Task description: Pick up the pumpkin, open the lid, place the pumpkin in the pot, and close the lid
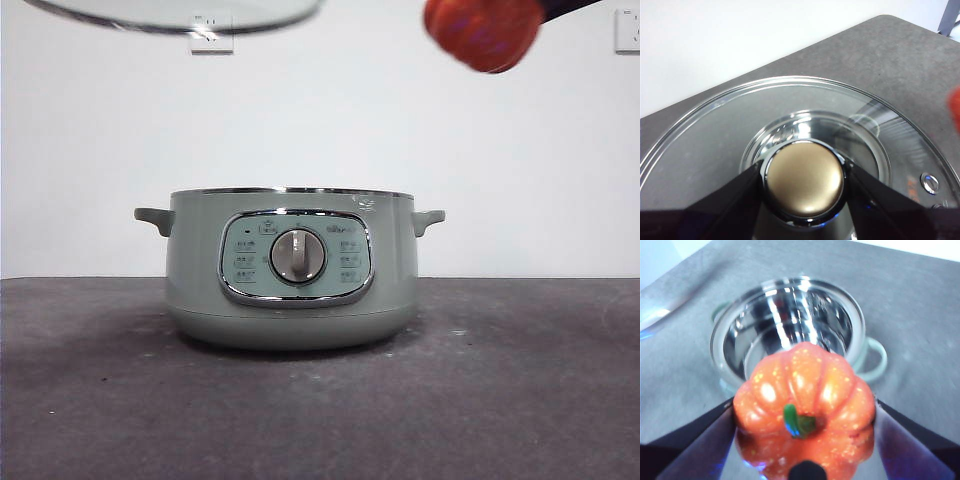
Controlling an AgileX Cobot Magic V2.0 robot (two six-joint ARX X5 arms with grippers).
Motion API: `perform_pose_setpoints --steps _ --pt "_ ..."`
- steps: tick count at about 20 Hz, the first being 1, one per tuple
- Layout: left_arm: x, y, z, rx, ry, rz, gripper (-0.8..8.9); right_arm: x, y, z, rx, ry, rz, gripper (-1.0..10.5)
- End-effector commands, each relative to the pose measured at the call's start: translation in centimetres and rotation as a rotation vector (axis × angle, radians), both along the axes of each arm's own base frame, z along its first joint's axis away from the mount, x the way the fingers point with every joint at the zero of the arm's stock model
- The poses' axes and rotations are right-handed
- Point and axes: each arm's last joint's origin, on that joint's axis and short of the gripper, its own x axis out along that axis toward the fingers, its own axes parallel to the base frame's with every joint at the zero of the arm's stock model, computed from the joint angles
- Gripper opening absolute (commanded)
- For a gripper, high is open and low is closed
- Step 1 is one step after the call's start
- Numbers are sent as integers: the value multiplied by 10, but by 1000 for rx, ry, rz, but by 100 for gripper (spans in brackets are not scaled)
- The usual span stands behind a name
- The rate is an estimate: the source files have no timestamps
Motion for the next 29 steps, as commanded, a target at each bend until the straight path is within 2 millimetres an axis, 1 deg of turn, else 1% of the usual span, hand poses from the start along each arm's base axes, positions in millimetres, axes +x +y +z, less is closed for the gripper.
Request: perform_pose_setpoints --steps 1,5,8,10,12,13,16,19,21,25,28,29 --pt "-27 14 16 -19 -63 19 -12 23 16 3 -9 10 19 -12" --pt "-68 36 27 -19 -92 64 -12 71 51 6 -59 14 72 -12" --pt "-89 47 29 -23 -95 71 -12 107 81 -1 -83 29 106 -12" --pt "-101 52 30 -26 -100 70 -12 129 99 -13 -106 45 126 -12" --pt "-108 56 31 -33 -105 71 -12 145 116 -33 -136 70 150 -12" --pt "-109 56 31 -31 -101 71 -12 151 122 -45 -146 76 160 -12" --pt "-111 57 28 -17 -75 70 -12 164 140 -77 -177 94 188 -12" --pt "-111 57 28 -16 -74 68 -12 169 153 -101 -235 95 232 -12" --pt "-111 57 28 -16 -72 67 -12 172 158 -116 -292 100 220 -12" --pt "-111 57 28 -16 -73 66 -12 173 162 -132 -325 133 242 -12" --pt "-111 57 28 -16 -72 65 -12 171 163 -140 -346 171 249 -10" --pt "-111 57 28 -16 -72 65 -12 171 163 -140 -346 174 252 40"
